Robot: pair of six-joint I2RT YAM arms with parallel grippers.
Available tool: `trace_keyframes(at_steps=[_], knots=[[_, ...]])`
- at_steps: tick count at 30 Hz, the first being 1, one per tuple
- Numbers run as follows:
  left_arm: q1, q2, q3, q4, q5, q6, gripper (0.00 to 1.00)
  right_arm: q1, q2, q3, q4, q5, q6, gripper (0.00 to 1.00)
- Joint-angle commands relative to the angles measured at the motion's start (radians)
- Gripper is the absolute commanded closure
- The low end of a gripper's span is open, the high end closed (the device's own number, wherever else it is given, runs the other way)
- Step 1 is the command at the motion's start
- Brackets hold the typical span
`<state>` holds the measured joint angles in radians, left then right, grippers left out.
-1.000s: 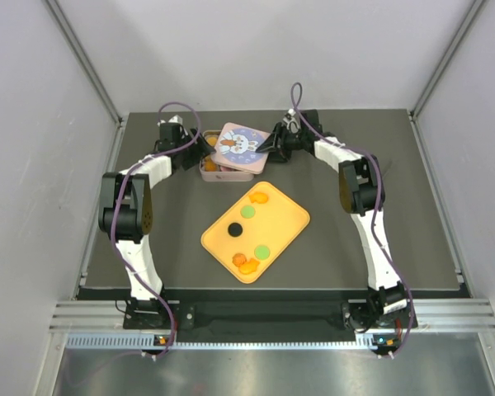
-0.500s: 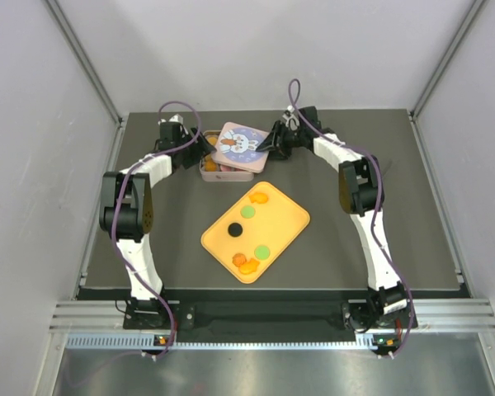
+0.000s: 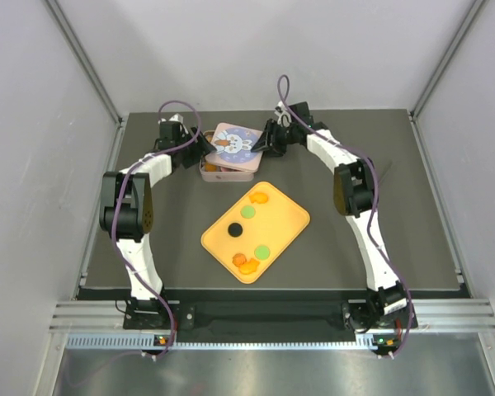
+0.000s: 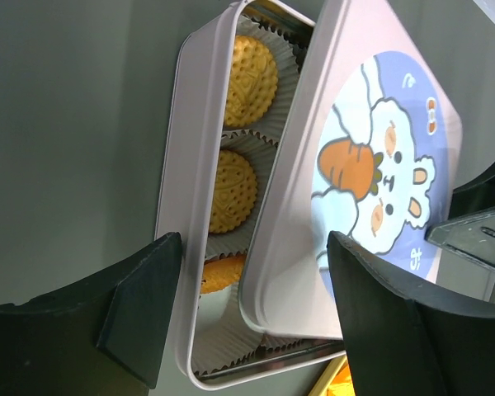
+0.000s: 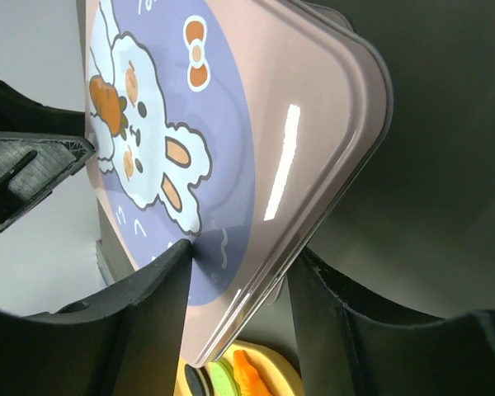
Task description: Pack the cookies
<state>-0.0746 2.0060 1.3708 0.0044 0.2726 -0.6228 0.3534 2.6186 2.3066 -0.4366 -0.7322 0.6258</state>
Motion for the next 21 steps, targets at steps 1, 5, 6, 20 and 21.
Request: trace_keyframes(at_steps=[1,5,6,20,21], knots=[[-0.005,0.013,0.034,0.031,0.028,0.012,0.24,0.029,0.035,0.082,-0.043,0.001,-0.061,0.51],[-0.007,0.014,0.034,0.034,0.033,0.014,0.24,0.041,0.043,0.086,-0.065,0.002,-0.087,0.51],[-0.008,0.016,0.036,0.034,0.03,0.014,0.24,0.042,0.04,0.089,-0.07,0.008,-0.095,0.51],[-0.022,-0.003,0.01,0.04,0.02,0.005,0.25,0.094,0.012,0.123,-0.208,0.166,-0.282,0.42],[-0.022,-0.004,0.005,0.04,0.019,0.005,0.25,0.098,0.009,0.125,-0.215,0.175,-0.288,0.42]])
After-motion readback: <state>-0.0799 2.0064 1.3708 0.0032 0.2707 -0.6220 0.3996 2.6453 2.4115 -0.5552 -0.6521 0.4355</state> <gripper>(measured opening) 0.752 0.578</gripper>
